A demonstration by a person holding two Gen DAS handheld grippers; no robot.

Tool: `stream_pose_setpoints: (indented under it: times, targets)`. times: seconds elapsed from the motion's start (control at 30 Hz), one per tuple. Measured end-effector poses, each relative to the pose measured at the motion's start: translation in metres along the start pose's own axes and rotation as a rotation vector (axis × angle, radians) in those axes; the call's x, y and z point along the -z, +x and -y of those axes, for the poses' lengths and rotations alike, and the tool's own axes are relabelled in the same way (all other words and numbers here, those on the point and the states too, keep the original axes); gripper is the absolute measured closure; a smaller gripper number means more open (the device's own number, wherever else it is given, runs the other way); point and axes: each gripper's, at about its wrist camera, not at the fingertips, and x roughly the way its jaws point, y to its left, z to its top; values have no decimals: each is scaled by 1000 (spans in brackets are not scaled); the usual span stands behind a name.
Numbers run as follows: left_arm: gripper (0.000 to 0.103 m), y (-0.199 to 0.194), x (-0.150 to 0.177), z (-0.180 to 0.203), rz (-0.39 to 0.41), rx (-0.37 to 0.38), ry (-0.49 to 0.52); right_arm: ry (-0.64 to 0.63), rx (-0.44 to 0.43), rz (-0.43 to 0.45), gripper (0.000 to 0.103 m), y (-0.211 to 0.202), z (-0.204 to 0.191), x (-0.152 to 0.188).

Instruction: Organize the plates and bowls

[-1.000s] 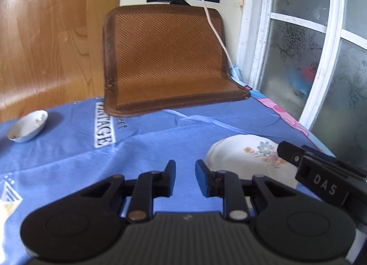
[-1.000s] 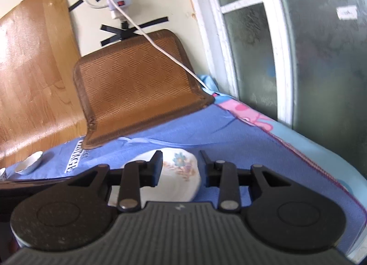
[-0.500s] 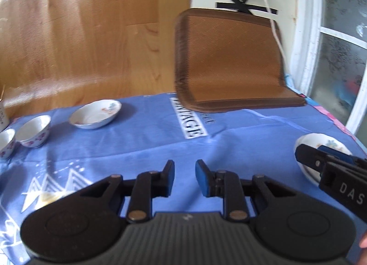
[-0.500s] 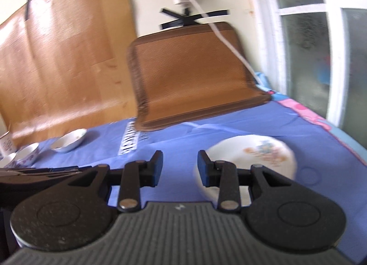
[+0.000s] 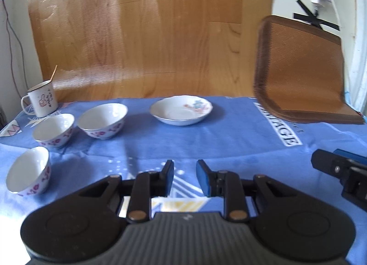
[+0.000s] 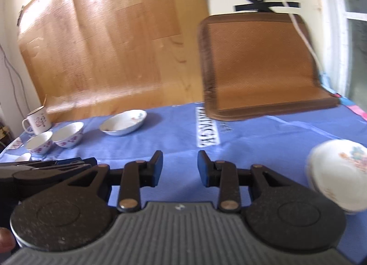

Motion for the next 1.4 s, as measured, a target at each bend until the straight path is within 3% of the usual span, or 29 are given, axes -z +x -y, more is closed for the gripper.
stream_pose_setpoints:
  times: [0.27,0.63,0.97,1.4]
  targets:
    - [79,26,-1,-37,-14,-56,-54,-30,-31,-24,66,30,-26,-1]
    - [77,53,2,-60,-46,-97,-92,-44,-40,-37,66,58,-37,-5]
    - [74,54,3,-64,-35,-88,-107,-26,-35,-85,67,81,-41,10]
    - [70,52,4,-66,-25,-69,-133,-15,-60,-66,66,77,-39,11]
